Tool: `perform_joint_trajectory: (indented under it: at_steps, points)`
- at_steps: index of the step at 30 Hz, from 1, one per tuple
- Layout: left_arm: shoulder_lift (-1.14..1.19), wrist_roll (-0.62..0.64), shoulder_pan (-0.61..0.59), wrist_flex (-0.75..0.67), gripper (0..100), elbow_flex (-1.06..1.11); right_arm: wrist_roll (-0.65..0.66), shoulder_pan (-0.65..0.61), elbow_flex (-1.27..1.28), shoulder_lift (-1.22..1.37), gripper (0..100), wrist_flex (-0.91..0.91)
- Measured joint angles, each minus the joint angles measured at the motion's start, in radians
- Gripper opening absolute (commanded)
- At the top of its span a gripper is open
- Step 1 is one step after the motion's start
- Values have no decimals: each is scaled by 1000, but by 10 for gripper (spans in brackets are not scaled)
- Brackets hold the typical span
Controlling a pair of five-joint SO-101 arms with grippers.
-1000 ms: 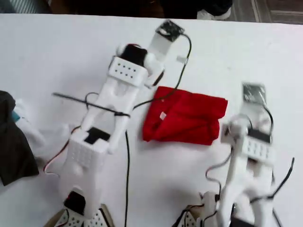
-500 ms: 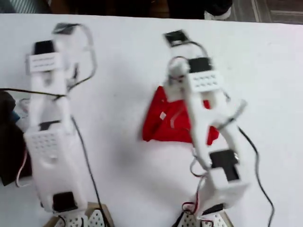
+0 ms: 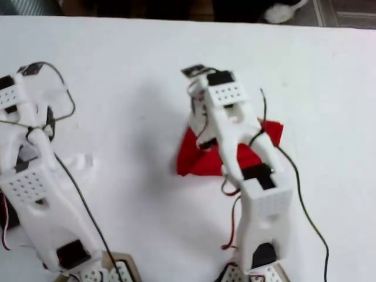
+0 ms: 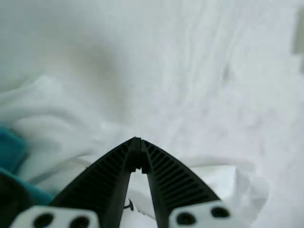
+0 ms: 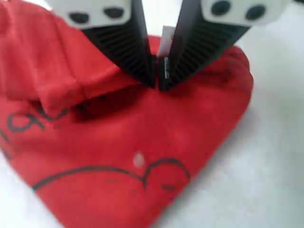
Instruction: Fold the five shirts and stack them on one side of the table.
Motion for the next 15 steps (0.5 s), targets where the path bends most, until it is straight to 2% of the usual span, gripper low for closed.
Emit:
perform_joint_trajectory:
  at_steps: [8, 15]
  points:
    - [0, 0, 5, 0, 25, 0, 153, 124, 97, -35, 19, 75]
    - [0, 0, 25, 0, 25, 0, 279, 147, 356, -315, 19, 75]
